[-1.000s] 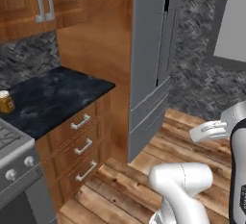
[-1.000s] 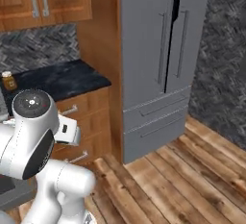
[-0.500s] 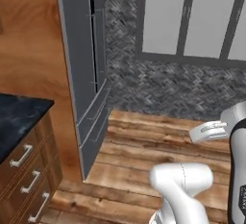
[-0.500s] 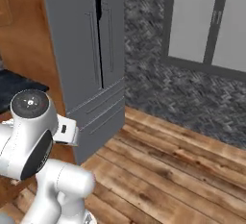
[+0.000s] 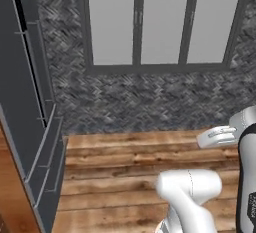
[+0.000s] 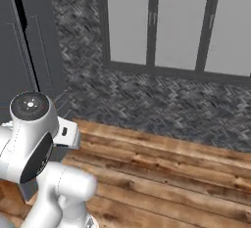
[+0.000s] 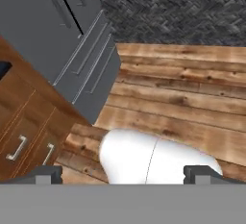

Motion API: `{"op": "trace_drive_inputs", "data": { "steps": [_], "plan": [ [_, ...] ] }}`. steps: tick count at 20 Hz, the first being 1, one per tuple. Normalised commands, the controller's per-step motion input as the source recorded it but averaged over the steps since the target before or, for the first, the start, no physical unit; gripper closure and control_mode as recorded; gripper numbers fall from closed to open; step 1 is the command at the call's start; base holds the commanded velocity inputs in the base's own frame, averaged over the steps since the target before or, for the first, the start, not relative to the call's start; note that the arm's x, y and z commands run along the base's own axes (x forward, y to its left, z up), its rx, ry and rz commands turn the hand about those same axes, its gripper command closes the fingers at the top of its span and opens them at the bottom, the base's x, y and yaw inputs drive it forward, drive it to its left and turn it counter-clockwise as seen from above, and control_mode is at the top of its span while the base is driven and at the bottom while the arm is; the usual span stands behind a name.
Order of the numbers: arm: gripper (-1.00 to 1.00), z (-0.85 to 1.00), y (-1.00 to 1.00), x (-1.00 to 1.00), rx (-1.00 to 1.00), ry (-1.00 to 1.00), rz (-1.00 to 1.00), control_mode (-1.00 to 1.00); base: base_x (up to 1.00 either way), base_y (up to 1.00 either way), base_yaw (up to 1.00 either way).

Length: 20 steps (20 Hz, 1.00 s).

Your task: Collect the turmeric, mayonnaise, and shaker from the cabinet and place them next to the stove.

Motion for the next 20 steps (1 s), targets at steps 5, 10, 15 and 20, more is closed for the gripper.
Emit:
{"op": "trace_drive_inputs", "data": {
  "steps": [5, 10, 15, 20],
  "plan": [
    [-1.00, 0.00, 0.00, 0.00, 0.00, 0.00, 0.00, 1.00, 0.92, 0.00, -0.47],
    [-1.00, 0.00, 0.00, 0.00, 0.00, 0.00, 0.00, 1.00, 0.94, -0.03, -0.44],
    [-1.00, 0.00, 0.00, 0.00, 0.00, 0.00, 0.00, 1.00, 0.86, -0.11, -0.46],
    [-1.00, 0.00, 0.00, 0.00, 0.00, 0.00, 0.00, 1.00, 0.86, -0.02, -0.47]
  ]
}}
